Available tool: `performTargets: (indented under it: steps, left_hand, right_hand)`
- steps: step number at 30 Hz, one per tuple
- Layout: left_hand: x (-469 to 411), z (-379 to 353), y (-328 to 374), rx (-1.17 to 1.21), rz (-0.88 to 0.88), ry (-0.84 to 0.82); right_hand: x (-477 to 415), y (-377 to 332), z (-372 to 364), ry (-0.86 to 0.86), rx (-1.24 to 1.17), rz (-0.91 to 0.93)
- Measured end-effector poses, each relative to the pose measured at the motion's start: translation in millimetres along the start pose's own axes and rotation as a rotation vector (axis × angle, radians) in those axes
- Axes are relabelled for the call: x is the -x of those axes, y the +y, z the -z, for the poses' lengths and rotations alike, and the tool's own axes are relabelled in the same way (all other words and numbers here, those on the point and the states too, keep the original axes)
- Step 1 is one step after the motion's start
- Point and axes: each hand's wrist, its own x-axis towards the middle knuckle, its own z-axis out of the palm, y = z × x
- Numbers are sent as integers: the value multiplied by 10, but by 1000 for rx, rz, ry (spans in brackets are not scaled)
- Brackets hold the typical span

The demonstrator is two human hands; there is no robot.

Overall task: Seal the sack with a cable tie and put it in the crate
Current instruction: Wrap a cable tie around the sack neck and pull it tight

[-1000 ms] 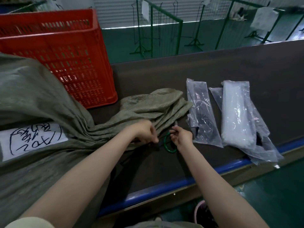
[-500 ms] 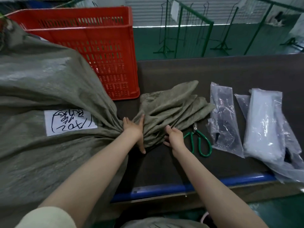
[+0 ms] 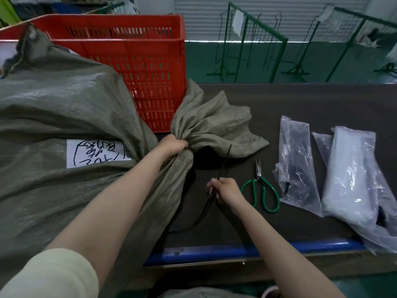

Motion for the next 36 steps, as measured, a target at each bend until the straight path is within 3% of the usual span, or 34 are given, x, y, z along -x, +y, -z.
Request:
performTargets:
  steps: [4, 12, 18, 23, 28, 32, 36]
  left_hand:
    - [35, 34, -16, 146, 38, 5]
    - [63, 81, -11, 297, 48, -7]
    - [161, 76, 53, 228, 112, -188]
    - [214, 23, 95, 17, 145, -309]
    - [172, 114, 25, 255, 207, -424]
    - [159, 173, 34, 429, 163, -368]
    - [-4, 177, -47, 585, 173, 86]
  right_hand:
    - [-94, 3, -26, -21, 121, -171]
    - [-66, -97, -213, -1, 406, -249]
    - [-140, -263, -425, 34, -6, -149]
    - [-130, -433, -520, -102, -134, -147]
    - [-57, -405, -508, -204, -187, -123]
    - [-35, -371, -431, -196, -122, -161]
    - [54, -302, -340, -225, -38, -139]
